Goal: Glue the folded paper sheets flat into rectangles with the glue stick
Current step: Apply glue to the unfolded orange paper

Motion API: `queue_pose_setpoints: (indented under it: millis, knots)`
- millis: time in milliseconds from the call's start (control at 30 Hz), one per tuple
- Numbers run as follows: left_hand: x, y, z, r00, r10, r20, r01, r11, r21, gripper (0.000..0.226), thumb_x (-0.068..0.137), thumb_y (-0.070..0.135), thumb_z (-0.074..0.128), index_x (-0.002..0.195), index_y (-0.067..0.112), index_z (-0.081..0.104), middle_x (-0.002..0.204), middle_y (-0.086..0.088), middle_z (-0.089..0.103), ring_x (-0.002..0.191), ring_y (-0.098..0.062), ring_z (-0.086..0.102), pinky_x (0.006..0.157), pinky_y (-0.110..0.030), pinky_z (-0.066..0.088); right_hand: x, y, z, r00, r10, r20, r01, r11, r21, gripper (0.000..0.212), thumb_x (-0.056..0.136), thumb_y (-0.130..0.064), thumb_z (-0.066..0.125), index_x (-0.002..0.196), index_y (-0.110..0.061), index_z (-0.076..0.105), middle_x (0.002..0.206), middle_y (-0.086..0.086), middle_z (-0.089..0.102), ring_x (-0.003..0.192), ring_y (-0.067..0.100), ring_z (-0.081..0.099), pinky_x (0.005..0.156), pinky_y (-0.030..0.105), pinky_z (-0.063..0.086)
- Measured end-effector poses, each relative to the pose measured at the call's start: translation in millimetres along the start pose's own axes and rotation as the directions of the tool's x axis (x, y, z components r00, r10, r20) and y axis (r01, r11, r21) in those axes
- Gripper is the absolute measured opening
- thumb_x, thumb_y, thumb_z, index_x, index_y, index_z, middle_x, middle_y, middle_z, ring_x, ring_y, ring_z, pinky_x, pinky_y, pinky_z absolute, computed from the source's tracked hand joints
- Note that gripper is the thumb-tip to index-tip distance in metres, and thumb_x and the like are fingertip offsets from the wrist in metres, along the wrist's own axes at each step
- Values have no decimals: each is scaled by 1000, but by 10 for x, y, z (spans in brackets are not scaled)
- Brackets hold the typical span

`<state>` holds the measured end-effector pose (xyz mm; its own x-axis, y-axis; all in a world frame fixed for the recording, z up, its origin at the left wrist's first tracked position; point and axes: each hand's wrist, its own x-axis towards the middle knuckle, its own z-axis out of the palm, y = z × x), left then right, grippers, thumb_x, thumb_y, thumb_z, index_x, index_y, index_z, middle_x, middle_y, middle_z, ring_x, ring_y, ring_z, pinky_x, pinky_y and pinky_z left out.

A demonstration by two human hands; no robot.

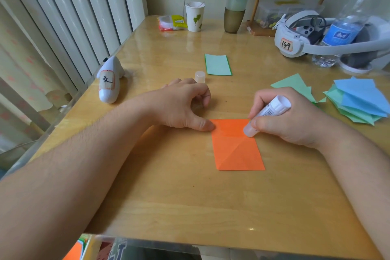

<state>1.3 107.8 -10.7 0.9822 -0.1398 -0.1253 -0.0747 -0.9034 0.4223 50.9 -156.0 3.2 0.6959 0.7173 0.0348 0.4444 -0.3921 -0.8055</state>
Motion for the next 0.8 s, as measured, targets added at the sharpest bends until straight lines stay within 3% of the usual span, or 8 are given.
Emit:
queue_pose_setpoints:
  millis: [167, 367, 467, 600, 700, 800]
  knots:
    - [-1, 7, -7, 1000, 5, 0, -5, 1000, 2, 62, 51, 83, 65, 96, 42, 52, 104, 19, 47, 110, -16, 42, 106, -46, 41, -1, 17, 2, 999, -27, -22, 27, 1000, 14, 11, 70, -16, 66, 74, -7, 62, 62, -8, 72, 57, -2, 60, 53, 9, 38]
    - [16, -3, 13, 1000, 7, -7, -7, 1000, 7, 62, 52, 83, 65, 97, 42, 52, 104, 20, 47, 110, -15, 41, 105, -44, 41, 30, 45, -30, 971, -129, -204, 151, 984, 98, 6, 72, -12, 64, 68, -8, 61, 56, -12, 55, 56, 4, 46, 52, 16, 35]
    - [20, -26, -8, 1000, 19, -2, -19, 999, -40, 55, 60, 75, 75, 97, 41, 53, 106, 17, 50, 110, -12, 43, 99, -39, 41, 43, 23, 80, 978, -120, -173, 144, 981, 133, 5, 73, -14, 68, 73, -10, 66, 60, -10, 60, 59, 5, 51, 55, 16, 38]
    - [-7, -44, -37, 999, 54, -4, -54, 977, -209, 41, 74, 55, 88, 93, 36, 56, 95, 15, 54, 92, -6, 47, 81, -32, 40, 57, -31, 240, 992, -84, -93, 91, 993, 73, 16, 69, -27, 81, 80, -23, 70, 73, 0, 68, 66, 10, 55, 59, 25, 41]
    - [18, -11, 3, 1000, 20, -20, -21, 998, -64, 51, 65, 69, 82, 96, 40, 54, 103, 17, 53, 108, -13, 43, 96, -37, 40, 68, -69, 296, 993, -90, -83, 93, 995, 39, 29, 64, -41, 82, 83, -24, 69, 79, 6, 67, 66, 10, 54, 58, 27, 41]
    - [10, 10, 11, 1000, 8, -21, -9, 1000, -8, 58, 55, 79, 74, 95, 43, 51, 104, 20, 50, 106, -14, 40, 106, -45, 39, 75, -87, 332, 993, -88, -76, 88, 996, -8, 42, 57, -58, 77, 82, -25, 68, 83, 9, 69, 70, 22, 58, 60, 32, 43]
